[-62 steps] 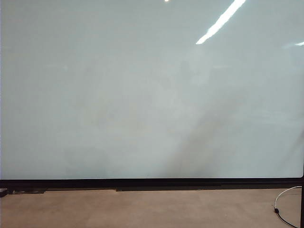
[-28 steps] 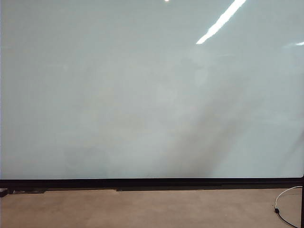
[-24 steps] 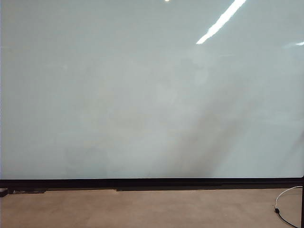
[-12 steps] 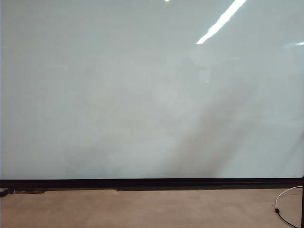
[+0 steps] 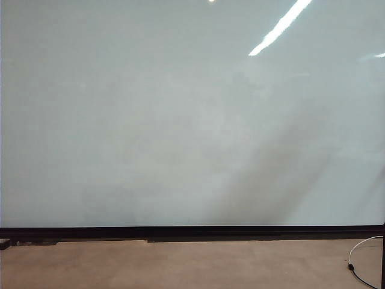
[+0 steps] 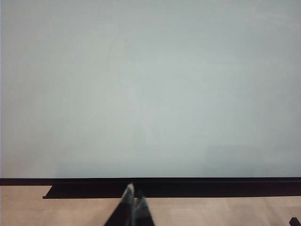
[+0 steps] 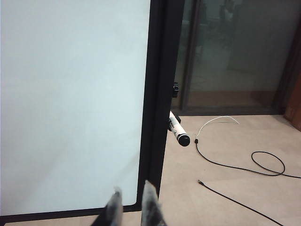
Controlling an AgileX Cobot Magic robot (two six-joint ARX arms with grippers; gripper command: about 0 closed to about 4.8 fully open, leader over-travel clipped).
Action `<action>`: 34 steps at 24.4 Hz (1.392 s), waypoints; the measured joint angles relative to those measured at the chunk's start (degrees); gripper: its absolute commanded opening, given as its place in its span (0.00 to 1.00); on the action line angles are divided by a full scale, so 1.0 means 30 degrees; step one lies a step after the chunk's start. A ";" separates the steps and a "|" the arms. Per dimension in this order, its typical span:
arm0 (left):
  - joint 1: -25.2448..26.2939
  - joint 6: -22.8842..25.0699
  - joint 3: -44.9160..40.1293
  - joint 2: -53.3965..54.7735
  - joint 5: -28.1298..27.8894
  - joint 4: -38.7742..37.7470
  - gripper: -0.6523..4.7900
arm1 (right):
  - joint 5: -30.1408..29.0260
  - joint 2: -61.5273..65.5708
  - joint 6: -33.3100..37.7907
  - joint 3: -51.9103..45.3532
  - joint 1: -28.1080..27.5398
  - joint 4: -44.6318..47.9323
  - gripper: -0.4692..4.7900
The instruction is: Pick up the pen on the shelf to the right of the whiteboard and draw a check mark.
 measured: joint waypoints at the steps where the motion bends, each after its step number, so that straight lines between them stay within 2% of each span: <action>1: 0.0000 0.0000 0.0000 0.0000 0.0000 0.0000 0.11 | -0.0051 0.0117 0.0007 0.0000 -0.0102 0.0080 0.27; 9: 0.0000 0.0007 0.0000 0.0000 0.0000 0.0000 0.11 | -0.0328 0.1311 0.0015 0.0000 -0.0750 0.1078 0.32; 11: 0.0000 0.0007 0.0000 0.0000 0.0000 0.0000 0.11 | -0.0444 0.2157 -0.0197 0.0000 -0.1042 0.1887 0.42; 12: 0.0000 0.0000 0.0000 -0.0007 0.0000 0.0000 0.11 | -0.0554 0.2390 -0.0277 0.0000 -0.1224 0.2004 0.44; 18: 0.0000 0.0000 0.0000 -0.0007 0.0000 0.0000 0.11 | -0.1464 0.3169 -0.0386 0.0000 -0.2171 0.2237 0.44; 24: 0.0000 0.0007 0.0000 -0.0007 0.0000 0.0000 0.11 | -0.1887 0.4524 -0.0401 0.0000 -0.2448 0.3330 0.50; 27: 0.0000 0.0007 0.0000 -0.0007 0.0000 0.0000 0.11 | -0.1996 0.5661 -0.0408 0.0007 -0.2448 0.4481 0.54; 30: 0.0000 0.0007 0.0000 -0.0007 0.0000 0.0000 0.11 | -0.2353 0.6914 -0.0401 0.0007 -0.2492 0.5625 0.54; 34: 0.0000 0.0007 0.0000 -0.0007 0.0000 0.0000 0.11 | -0.3942 1.0251 -0.0401 0.0634 -0.2914 0.7839 0.54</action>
